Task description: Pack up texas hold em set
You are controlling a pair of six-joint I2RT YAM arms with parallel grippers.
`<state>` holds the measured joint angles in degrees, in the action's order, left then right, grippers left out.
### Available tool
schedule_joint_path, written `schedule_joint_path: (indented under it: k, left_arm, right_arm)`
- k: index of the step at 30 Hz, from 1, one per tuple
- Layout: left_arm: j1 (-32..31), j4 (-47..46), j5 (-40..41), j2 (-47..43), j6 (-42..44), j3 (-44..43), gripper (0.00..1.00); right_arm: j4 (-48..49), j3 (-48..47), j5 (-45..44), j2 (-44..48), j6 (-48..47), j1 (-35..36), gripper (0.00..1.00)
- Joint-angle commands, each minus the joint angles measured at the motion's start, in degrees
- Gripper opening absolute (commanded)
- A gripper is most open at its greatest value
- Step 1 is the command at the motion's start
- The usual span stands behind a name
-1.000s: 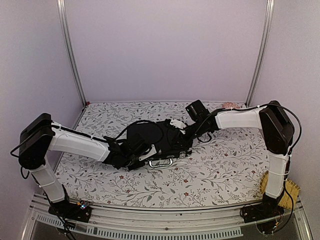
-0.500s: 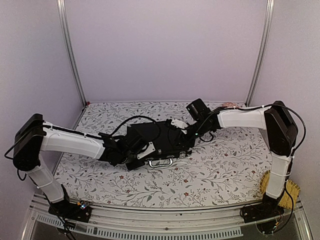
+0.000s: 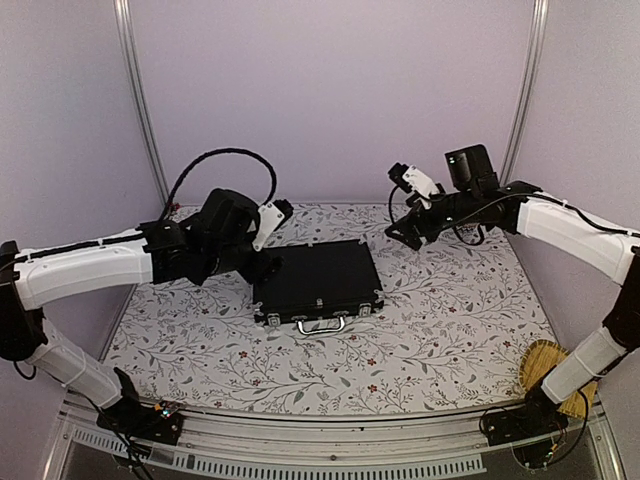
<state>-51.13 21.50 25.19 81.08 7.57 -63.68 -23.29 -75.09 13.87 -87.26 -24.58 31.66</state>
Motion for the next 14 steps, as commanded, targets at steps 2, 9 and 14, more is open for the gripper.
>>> schedule_joint_path:
  k: [2,9,14]
  left_arm:
    - [4.58,-3.26,0.26,-5.19,-10.92,1.15,0.97]
    - [7.54,-6.23,-0.1,-9.17,-17.64,4.51,0.97]
    - [7.55,-5.67,-1.1,-8.92,-17.62,4.0,0.97]
  right_arm:
    - [8.55,7.1,-9.93,10.99,6.67,-7.57,0.99]
    - [10.9,12.52,-16.89,16.89,15.46,-10.52,0.99]
    - [12.34,16.05,-15.04,17.61,17.13,-10.5,0.99]
